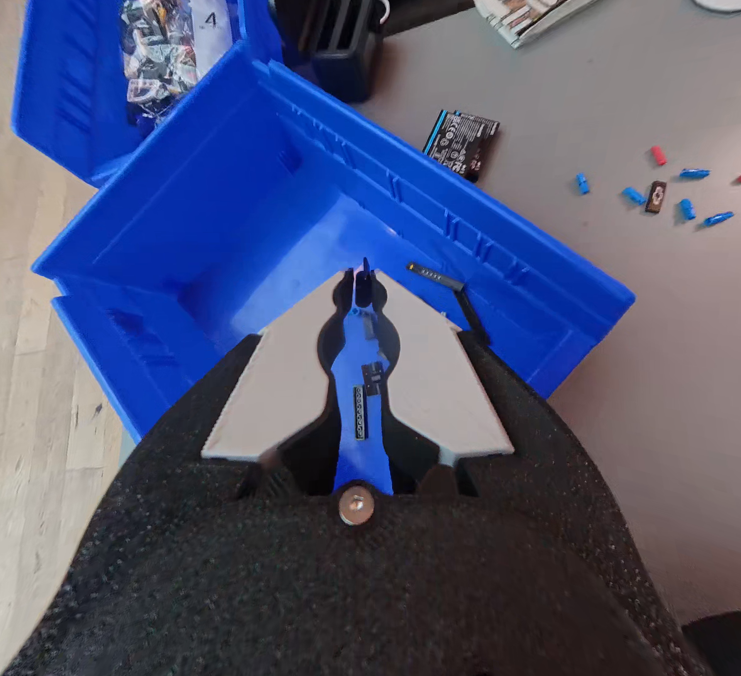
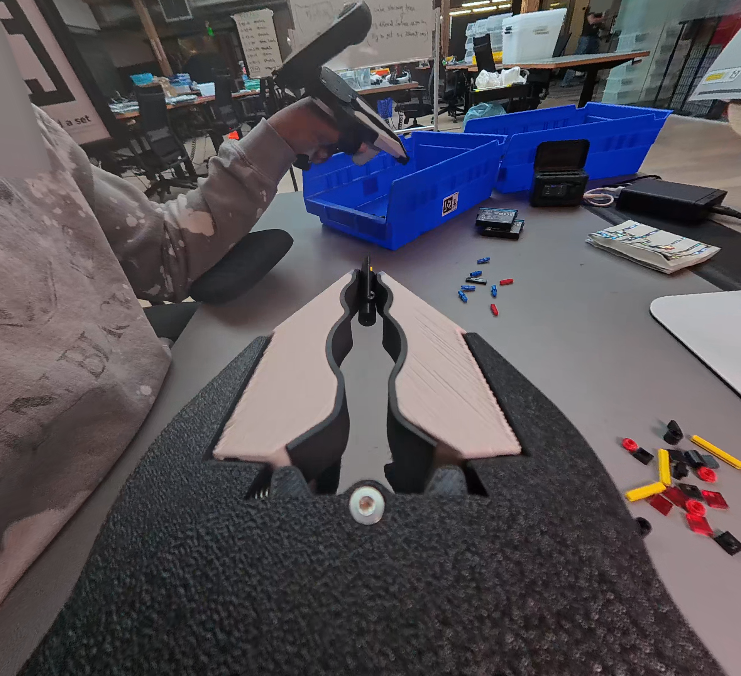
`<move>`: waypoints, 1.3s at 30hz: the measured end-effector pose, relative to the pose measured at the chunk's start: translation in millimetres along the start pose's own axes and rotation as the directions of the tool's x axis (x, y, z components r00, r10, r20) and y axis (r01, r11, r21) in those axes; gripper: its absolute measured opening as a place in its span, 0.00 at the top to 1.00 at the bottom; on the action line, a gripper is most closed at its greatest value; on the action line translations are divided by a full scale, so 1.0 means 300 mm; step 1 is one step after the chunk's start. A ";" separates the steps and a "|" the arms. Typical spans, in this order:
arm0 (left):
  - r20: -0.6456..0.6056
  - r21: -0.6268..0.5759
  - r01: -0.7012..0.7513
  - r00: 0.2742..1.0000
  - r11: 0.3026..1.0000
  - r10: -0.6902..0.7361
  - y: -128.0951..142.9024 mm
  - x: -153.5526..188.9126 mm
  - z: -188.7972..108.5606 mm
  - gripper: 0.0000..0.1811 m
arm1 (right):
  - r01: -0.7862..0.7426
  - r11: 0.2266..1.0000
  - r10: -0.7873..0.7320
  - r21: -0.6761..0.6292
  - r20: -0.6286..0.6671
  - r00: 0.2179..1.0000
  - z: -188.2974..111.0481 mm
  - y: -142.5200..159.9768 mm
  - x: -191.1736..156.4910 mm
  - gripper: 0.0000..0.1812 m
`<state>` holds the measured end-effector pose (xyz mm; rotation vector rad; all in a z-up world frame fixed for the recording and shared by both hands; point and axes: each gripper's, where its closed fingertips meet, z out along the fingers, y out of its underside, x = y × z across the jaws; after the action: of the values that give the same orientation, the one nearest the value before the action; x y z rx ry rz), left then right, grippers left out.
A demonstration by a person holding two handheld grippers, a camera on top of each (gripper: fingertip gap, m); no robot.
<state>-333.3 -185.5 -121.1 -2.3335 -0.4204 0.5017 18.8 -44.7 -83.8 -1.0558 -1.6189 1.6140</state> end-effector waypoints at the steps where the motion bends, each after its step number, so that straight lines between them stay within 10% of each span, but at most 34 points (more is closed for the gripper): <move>1: 0.038 0.009 -0.005 0.999 1.000 0.004 -0.005 -0.014 0.003 0.93 | -0.005 1.000 0.005 -0.003 -0.006 1.000 0.003 0.005 0.004 0.96; 6: 0.059 0.299 -0.044 0.998 0.953 0.027 -0.177 0.033 -0.101 0.82 | -0.013 1.000 0.013 0.005 -0.026 1.000 0.017 0.010 0.011 0.96; 9: -0.239 0.538 0.047 0.966 0.842 0.099 -0.317 0.252 -0.223 0.83 | -0.026 0.999 0.028 0.041 -0.049 0.998 0.032 -0.001 0.016 0.96; 13: -0.782 0.535 0.331 0.542 0.777 0.307 -0.362 0.681 -0.419 0.84 | -0.087 0.979 0.101 0.185 -0.072 0.992 0.051 -0.057 0.018 0.96; 19: -0.984 0.176 0.335 0.034 0.925 0.175 -0.241 1.110 -0.422 0.82 | -0.204 0.876 0.248 0.438 -0.046 0.968 0.046 -0.159 0.007 0.96; 39: -0.979 0.202 0.426 0.088 0.882 0.181 -0.268 1.116 -0.381 1.00 | -0.224 0.899 0.271 0.377 -0.074 0.960 0.075 -0.107 0.016 0.96</move>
<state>-0.8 -50.7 -66.3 -1.5653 0.2035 -1.0805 -6.6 -49.8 -54.1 -1.1678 -1.0755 1.8826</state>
